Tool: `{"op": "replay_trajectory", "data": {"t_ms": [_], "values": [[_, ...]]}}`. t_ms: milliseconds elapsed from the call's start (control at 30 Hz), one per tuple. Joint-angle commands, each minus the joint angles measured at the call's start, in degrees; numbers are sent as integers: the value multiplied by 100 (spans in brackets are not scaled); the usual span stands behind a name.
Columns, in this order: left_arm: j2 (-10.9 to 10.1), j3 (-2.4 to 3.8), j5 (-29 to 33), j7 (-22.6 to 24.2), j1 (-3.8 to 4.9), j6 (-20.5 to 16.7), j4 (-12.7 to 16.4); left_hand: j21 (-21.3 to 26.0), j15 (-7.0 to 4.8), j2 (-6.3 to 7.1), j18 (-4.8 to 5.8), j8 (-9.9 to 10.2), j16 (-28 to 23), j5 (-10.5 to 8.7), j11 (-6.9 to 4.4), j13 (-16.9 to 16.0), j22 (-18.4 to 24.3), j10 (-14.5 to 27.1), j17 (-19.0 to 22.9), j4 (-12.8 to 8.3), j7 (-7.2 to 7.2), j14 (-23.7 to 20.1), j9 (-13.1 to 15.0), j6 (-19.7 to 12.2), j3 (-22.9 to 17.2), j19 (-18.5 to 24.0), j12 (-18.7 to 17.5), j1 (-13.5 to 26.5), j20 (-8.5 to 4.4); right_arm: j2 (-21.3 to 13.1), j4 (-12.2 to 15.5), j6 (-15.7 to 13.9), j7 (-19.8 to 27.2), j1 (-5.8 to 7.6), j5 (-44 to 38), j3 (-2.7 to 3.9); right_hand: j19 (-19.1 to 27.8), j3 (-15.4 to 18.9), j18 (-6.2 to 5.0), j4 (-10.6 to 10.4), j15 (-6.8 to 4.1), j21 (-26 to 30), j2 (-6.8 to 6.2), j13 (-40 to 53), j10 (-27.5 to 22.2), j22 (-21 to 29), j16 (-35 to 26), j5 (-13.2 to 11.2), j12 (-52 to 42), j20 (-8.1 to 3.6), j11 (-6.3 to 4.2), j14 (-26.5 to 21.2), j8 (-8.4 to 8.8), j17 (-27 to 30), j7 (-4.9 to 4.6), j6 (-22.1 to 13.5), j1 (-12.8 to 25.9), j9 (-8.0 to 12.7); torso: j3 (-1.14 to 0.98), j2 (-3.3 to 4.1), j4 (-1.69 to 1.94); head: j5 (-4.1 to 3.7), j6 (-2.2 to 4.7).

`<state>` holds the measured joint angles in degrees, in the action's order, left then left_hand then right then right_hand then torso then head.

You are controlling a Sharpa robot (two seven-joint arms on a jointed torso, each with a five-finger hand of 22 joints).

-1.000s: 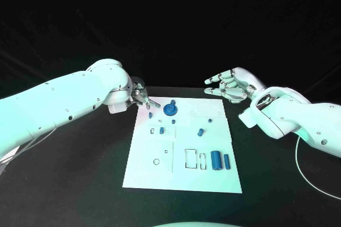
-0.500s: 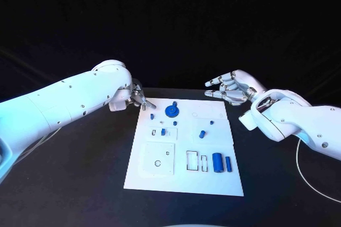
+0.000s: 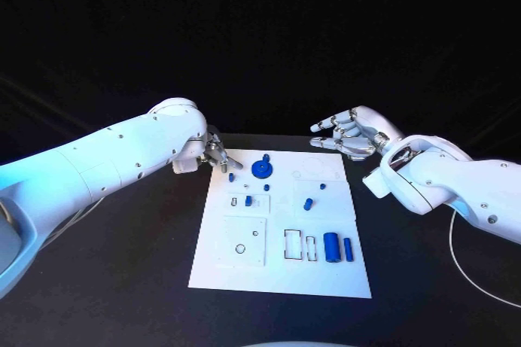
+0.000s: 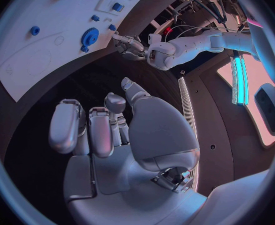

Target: Assemble the parts on the task board

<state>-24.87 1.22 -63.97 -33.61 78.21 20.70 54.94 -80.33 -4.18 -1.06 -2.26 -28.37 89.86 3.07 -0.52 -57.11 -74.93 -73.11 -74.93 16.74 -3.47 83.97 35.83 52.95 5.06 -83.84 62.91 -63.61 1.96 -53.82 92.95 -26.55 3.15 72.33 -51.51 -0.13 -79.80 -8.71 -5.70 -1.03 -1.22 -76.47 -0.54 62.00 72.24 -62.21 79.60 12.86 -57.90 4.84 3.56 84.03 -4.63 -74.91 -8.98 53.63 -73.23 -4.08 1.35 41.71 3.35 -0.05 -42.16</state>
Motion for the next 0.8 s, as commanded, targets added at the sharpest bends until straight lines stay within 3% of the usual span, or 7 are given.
{"op": "replay_trajectory", "data": {"t_ms": [33,800], "values": [[48,-6,188,172,-7,181,-75,-21,7,-32,-51,-21,14,-6,-2,-7,-366,-37,-1507,-12,-11,603,7,51,40,-188,25,6,15,8,-7,77,19,1,2,1,41,11,45,-37,13,24,39,3,-41,6,-15,34,10,-11,-6,285,-20,-19,19,26,39,-4,-9,1,3,-21,-10],[100,-30,221,140,-28,394,-135,-37,-22,-118,-46,-115,14,-1,-36,-29,-403,-45,-1507,-89,27,603,88,101,121,-197,64,-364,-13,33,-13,103,9,1,6,1,45,13,43,-41,13,30,41,-5,-48,16,-22,37,19,-11,-5,283,-20,-11,18,26,42,-4,-6,0,7,20,-34]]}}
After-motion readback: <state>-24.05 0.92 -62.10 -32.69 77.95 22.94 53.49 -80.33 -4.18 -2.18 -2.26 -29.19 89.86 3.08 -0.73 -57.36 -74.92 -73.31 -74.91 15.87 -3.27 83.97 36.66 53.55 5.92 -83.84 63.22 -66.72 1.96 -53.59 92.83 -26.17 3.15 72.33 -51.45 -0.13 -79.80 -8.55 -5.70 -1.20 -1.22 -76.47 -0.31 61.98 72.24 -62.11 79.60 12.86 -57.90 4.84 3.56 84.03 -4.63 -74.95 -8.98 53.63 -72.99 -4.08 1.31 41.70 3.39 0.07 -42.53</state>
